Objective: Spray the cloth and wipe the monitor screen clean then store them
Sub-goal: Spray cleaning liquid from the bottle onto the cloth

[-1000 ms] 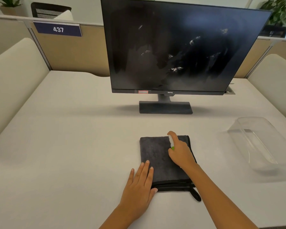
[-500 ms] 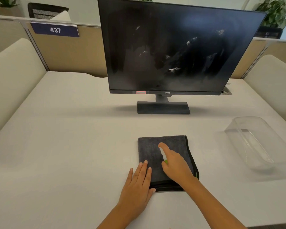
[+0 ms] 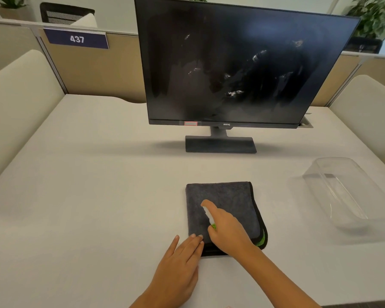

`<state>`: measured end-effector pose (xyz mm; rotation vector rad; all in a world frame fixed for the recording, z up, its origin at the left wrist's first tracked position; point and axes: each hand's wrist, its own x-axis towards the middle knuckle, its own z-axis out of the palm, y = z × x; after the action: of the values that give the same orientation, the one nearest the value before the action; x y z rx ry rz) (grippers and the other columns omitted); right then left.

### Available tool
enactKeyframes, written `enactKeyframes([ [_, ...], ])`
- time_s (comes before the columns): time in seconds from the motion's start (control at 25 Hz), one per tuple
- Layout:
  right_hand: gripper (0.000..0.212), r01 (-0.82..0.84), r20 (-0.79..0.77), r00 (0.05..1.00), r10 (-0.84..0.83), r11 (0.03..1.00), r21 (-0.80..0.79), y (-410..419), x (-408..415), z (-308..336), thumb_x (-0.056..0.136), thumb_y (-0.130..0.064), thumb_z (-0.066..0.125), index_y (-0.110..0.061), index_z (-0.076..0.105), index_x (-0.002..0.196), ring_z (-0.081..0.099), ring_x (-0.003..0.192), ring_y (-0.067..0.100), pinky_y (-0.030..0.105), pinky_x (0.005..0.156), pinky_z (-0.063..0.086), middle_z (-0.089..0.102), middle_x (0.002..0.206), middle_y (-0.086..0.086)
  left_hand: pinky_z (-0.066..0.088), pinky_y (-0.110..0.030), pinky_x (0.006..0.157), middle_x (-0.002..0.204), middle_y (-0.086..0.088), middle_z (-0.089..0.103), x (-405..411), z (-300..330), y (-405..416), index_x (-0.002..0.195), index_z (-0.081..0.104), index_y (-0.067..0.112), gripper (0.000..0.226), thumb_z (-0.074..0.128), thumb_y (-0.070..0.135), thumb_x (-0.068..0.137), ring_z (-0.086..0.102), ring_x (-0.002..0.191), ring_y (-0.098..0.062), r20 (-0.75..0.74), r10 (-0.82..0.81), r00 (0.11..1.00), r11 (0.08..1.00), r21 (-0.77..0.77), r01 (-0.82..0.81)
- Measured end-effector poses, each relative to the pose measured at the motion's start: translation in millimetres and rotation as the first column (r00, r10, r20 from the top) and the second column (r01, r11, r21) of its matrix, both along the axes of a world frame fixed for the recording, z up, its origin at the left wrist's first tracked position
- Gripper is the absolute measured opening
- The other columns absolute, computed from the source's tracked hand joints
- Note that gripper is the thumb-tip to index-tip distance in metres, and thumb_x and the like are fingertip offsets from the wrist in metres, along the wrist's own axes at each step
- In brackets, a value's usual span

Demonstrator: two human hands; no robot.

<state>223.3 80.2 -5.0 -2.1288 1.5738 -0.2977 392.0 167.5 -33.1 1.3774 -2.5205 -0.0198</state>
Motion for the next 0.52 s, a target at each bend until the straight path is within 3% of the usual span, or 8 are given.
enactKeyframes([
  [0.2,0.068,-0.032,0.002,0.999,0.032,0.999,0.005,-25.8,9.8,11.4,0.092,-0.012,0.047,-0.038,0.016,0.147,0.052,0.071,0.012,0.023,0.056,0.042,0.053,0.088,-0.001,0.047,-0.036,0.094,0.128,0.009,0.061,-5.3,5.4,3.0,0.119,0.065,0.022,0.059,0.073,0.036,0.063,0.058,0.116,-0.007,-0.02,0.003,1.0,0.995,0.103,-0.001],
  [0.36,0.06,-0.065,-0.073,0.995,0.063,0.998,-0.023,-51.9,15.8,18.4,0.092,-0.01,0.045,-0.033,0.021,0.142,0.055,0.07,0.017,0.034,0.058,0.052,0.057,0.087,0.004,0.049,-0.032,0.092,0.125,0.012,0.062,-5.1,13.8,2.9,0.118,0.066,0.026,0.057,0.071,0.043,0.064,0.06,0.111,-0.004,-0.033,0.022,0.999,0.978,0.209,-0.015],
  [0.52,0.057,-0.087,-0.089,0.992,0.086,0.996,-0.013,-63.1,20.4,16.3,0.091,-0.01,0.046,-0.033,0.023,0.138,0.058,0.068,0.017,0.038,0.061,0.056,0.06,0.089,0.006,0.04,-0.035,0.1,0.135,0.01,0.055,-4.5,13.3,5.7,0.128,0.058,0.024,0.054,0.06,0.038,0.076,0.054,0.121,-0.007,-0.065,0.04,0.997,0.969,0.246,-0.023],
])
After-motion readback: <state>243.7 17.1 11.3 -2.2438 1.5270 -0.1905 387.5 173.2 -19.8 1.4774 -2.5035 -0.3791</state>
